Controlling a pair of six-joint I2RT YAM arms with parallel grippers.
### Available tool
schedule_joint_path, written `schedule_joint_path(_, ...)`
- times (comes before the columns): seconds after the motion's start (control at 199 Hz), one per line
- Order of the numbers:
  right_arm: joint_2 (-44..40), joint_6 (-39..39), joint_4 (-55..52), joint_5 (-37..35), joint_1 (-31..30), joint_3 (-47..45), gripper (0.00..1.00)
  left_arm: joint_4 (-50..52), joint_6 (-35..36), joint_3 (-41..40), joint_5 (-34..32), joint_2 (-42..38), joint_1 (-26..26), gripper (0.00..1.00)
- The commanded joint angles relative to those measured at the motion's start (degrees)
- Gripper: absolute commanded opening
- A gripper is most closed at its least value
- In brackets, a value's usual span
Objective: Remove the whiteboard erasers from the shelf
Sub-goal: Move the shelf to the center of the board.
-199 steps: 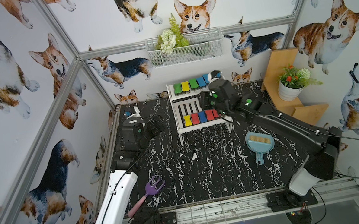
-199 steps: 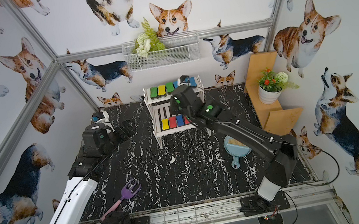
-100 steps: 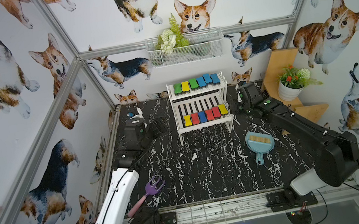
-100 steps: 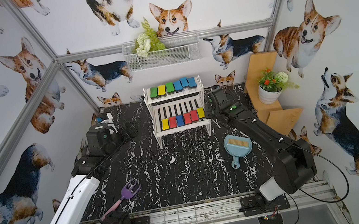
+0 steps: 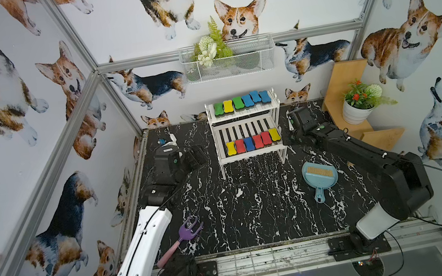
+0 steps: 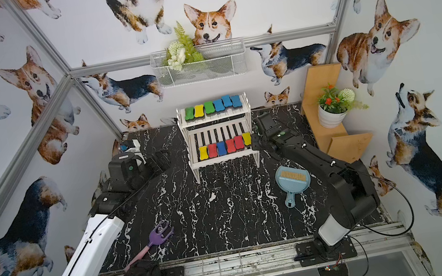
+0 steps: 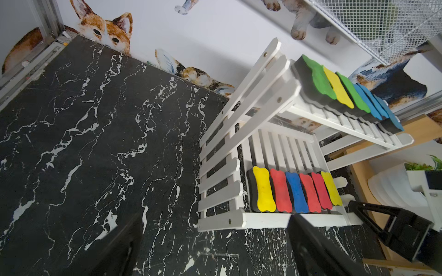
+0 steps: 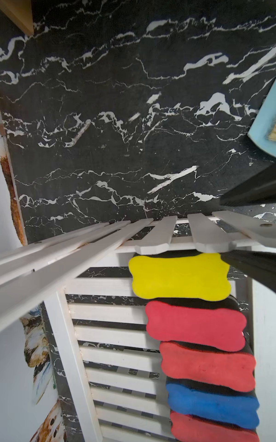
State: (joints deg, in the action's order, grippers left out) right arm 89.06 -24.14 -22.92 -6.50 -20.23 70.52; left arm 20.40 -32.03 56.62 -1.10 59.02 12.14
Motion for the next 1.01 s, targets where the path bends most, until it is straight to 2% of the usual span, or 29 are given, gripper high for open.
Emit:
schedule_joint_path(0.0,-0.6,-1.17,2.39,0.57,-0.01,-1.05,0.32,-0.8,0.31,-0.11,-0.38,0.26,-0.01,1.0)
schedule_joint_path(0.216,-2.49,-2.36,2.51,0.79,-0.02,-2.65,0.21,-0.98,0.13,-0.28,0.16,0.8,-0.01,1.0)
schedule_joint_path(0.558,-5.79,-4.42,3.13,3.39,-0.44,-5.24,0.11,-1.16,-0.09,-0.72,0.28,0.83,-0.01,1.0)
schedule_joint_path(0.854,-6.26,-6.0,2.62,1.45,-4.91,-5.53,0.1,-1.33,-0.25,-0.46,0.75,0.92,-0.01,1.0)
schedule_joint_path(1.0,-6.15,-6.31,2.28,0.59,-5.28,-4.79,0.1,-1.17,-0.4,-0.28,0.77,0.92,-0.01,1.0)
